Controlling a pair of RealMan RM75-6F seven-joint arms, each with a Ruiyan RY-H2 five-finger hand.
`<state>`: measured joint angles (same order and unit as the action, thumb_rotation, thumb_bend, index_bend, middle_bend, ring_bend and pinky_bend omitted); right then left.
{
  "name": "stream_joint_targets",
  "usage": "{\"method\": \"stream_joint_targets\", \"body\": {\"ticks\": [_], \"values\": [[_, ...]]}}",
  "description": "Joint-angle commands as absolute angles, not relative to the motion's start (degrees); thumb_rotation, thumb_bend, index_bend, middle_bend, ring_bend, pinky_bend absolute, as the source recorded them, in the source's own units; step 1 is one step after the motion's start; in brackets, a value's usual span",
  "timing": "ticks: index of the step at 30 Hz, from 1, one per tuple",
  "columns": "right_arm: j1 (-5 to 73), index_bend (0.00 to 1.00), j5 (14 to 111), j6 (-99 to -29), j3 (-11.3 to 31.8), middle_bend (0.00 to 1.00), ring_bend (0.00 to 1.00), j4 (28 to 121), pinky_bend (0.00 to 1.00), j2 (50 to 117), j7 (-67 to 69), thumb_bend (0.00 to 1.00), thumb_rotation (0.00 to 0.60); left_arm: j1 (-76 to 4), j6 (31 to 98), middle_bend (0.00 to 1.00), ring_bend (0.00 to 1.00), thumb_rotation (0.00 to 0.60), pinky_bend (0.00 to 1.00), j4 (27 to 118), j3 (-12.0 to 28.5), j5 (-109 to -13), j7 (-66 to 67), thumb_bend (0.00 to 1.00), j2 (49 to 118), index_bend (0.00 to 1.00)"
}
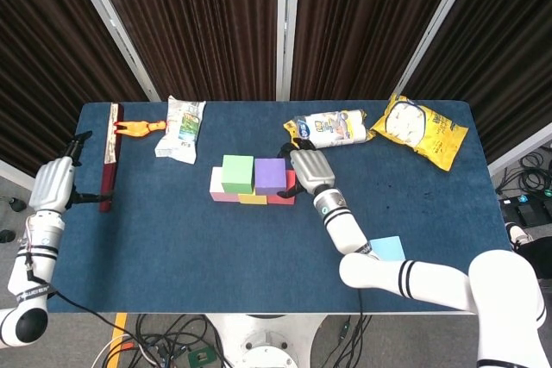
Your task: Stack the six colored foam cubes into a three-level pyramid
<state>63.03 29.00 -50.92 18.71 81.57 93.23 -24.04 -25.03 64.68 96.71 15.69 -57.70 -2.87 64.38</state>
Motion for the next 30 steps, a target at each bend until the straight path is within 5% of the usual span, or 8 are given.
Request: {"method": "stream_joint_targets", "body": {"ticks": [1, 30], "values": [[63.2, 0.47, 28.7, -51.0, 18.9, 0.16, 0.03, 81.3, 0.0, 93.4, -24.2, 0.09, 0.6, -25.1, 64.6, 0.08, 0.12, 0.6, 0.31, 96.7, 15.7, -57.7, -2.8, 0.01, 64.4, 0.08], [64.1, 0.44, 27.4, -50.7, 19.6, 0.16, 0.03, 80.4, 0.0, 94.3, -24.7, 0.09, 0.6, -25.0, 64.2, 0.08, 0.12, 0.6, 0.31, 96.2, 15.6, -57.7, -3.1, 0.01, 64.6, 0.08]]}}
